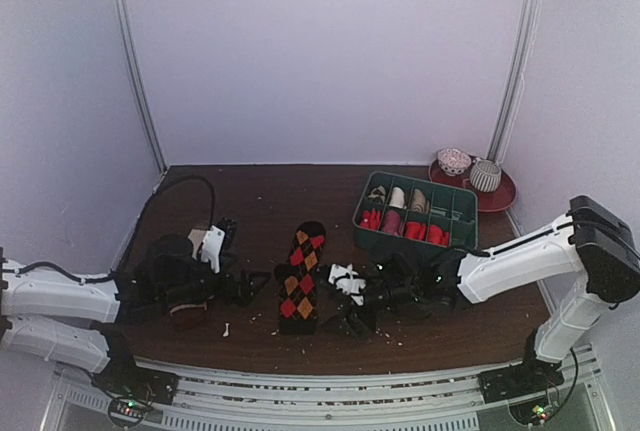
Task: Roll the socks
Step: Move the right arm with a pair of socks to the center of the board, then roll a pair of socks at the center of the board.
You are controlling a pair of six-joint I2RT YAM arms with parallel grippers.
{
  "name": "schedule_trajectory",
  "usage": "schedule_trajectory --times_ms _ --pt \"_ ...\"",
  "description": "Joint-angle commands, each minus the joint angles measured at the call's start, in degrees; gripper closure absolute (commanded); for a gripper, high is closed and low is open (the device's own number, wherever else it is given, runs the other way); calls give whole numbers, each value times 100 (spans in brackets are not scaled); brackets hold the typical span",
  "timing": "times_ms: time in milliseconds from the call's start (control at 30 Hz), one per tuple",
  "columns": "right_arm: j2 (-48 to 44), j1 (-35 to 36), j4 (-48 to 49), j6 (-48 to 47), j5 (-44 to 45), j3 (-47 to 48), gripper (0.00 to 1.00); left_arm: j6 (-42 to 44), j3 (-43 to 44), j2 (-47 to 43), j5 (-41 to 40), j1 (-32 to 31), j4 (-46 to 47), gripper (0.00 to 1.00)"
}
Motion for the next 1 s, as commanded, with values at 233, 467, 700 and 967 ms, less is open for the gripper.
schedule_trajectory --times_ms 233,467,700,967 --pt "1188 228 512 -1287 -268 359 32 388 -570 350 932 -506 1410 2" --pt "1410 236 991 -1393 -25 281 33 362 -659 614 982 -507 1573 3" --pt "1847 228 1041 -1516 169 558 34 438 -625 895 1119 -506 1675 4" --pt "2194 115 322 -1147 732 902 64 551 -683 833 1287 -513 1662 4"
